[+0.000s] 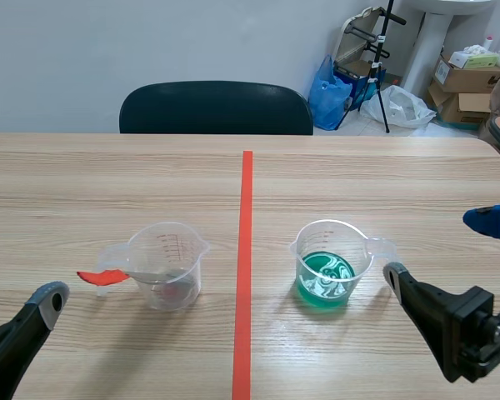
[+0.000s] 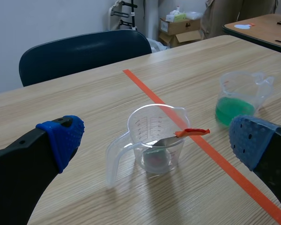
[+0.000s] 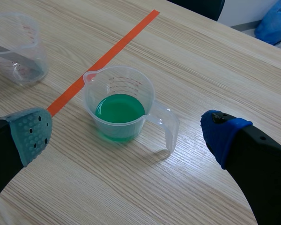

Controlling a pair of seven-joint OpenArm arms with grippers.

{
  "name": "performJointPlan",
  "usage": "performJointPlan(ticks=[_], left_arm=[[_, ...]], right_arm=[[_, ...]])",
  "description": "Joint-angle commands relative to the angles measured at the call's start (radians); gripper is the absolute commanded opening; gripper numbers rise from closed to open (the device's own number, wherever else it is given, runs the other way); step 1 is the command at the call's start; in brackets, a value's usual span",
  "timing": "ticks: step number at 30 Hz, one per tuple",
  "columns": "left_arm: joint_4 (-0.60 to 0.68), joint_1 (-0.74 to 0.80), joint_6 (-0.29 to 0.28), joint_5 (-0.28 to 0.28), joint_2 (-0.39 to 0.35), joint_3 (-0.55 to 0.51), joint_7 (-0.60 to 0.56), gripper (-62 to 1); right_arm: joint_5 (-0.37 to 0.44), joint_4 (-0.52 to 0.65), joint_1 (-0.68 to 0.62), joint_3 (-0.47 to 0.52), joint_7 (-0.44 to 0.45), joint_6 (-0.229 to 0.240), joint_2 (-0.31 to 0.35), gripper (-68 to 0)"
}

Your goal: Do the redox reaction experiment

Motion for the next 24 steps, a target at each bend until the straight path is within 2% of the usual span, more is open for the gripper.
performJointPlan(ticks=[1,24], left_arm=[[0.026,0.003,0.003,-0.026,0.008,-0.002,-0.014,1.4],[0.026,0.003,0.006,-0.026,0.008,-0.003,0.003,1.4]], right_arm=[[0.005,0.015,0.009,0.009,0.015,-0.004,0.008,0.4],[0.003,0.015,0.009,0.009,0.011,-0.004,0.008,0.4]])
